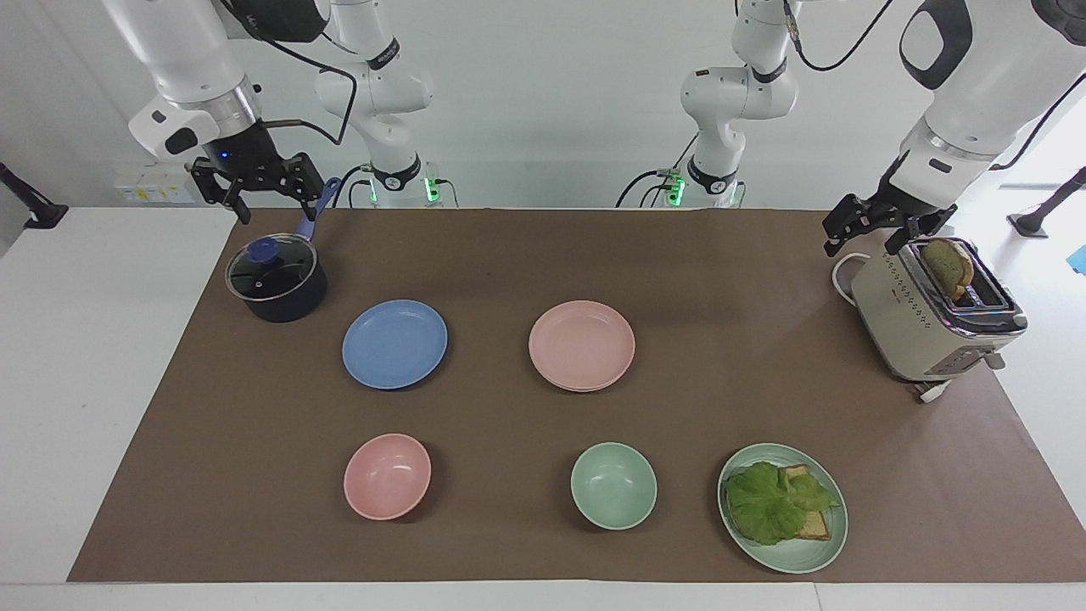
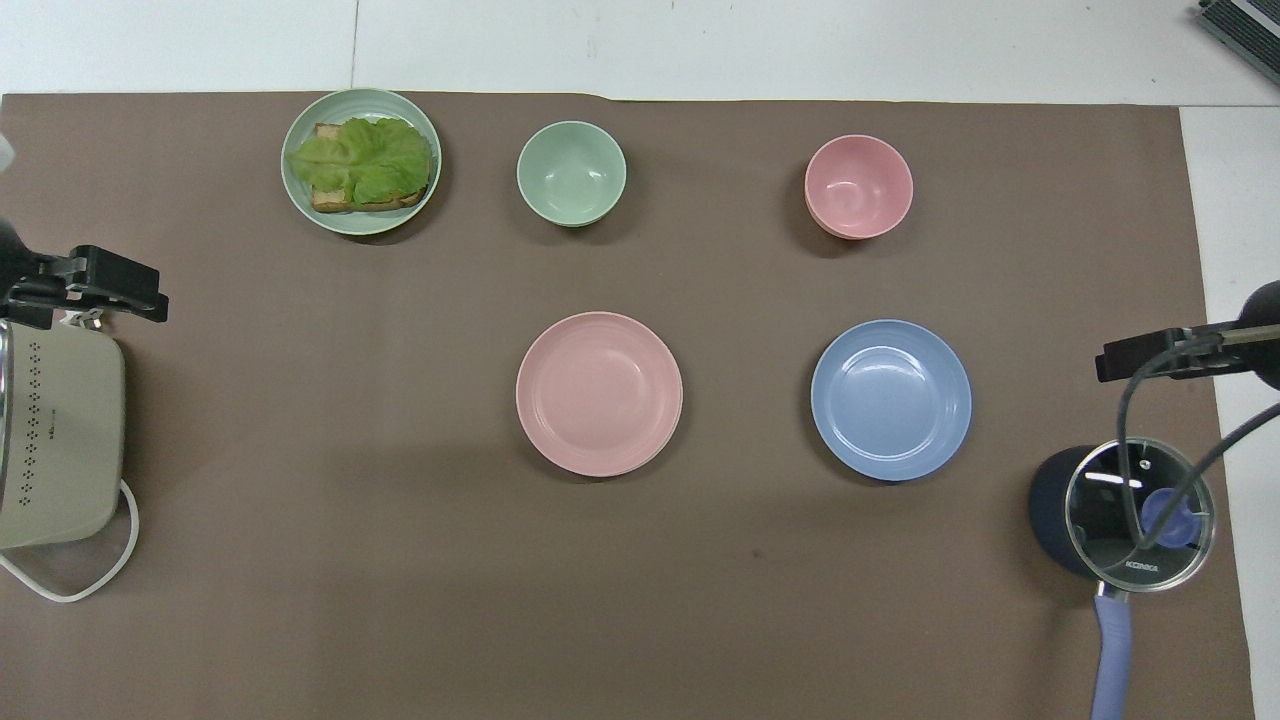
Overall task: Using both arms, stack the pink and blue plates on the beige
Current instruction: 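Move the right gripper to the blue plate's rim and grasp it, then carry the blue plate with the right gripper onto the pink plate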
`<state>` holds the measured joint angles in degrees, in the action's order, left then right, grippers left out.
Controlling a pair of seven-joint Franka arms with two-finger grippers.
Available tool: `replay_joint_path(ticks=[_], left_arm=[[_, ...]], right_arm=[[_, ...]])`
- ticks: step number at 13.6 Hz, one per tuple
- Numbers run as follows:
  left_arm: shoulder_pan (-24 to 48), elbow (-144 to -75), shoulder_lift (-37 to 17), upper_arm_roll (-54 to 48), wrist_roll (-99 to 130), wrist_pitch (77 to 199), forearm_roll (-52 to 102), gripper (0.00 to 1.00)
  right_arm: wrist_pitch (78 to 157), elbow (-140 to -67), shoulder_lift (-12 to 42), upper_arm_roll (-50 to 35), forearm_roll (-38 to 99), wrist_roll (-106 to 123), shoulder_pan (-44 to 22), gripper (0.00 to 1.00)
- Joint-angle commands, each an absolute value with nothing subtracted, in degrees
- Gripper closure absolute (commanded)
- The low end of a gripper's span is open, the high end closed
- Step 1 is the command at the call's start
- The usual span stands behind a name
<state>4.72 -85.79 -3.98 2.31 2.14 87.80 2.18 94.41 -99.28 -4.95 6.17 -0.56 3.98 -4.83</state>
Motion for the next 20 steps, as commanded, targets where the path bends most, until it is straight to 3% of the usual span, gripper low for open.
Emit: replay_joint_path(ticks=[1, 8, 13, 17, 18, 20], left_arm=[[4.31, -85.96, -3.60, 2.02, 1.67, 87.28, 1.41, 0.00], [4.31, -85.96, -3.60, 2.02, 1.67, 87.27, 1.41, 0.00], [4.31, -86.04, -3.60, 2.02, 1.67, 87.27, 1.41, 0.00], [4.31, -86.04, -3.60, 2.02, 1.67, 87.28, 1.41, 0.00], [4.31, -86.04, -3.60, 2.02, 1.67, 87.28, 1.41, 0.00], [4.31, -85.96, -3.60, 2.02, 1.67, 87.27, 1.41, 0.00]], right_arm=[[103.94, -108.08, -4.76, 5.80, -0.53, 5.89, -4.04, 0.00], [120.31, -119.25, 4.47, 5.71, 1.23, 6.85, -3.96, 0.00], [128.83, -127.25, 5.09, 5.80, 5.34, 14.22, -1.67, 0.00], [129.11, -128.06, 7.73, 5.80, 8.44, 14.85, -1.06, 0.00], [129.11, -128.14, 7.91, 5.80, 8.44, 14.85, -1.05, 0.05], [129.11, -128.14, 8.17, 5.80, 8.44, 14.85, -1.05, 0.48]])
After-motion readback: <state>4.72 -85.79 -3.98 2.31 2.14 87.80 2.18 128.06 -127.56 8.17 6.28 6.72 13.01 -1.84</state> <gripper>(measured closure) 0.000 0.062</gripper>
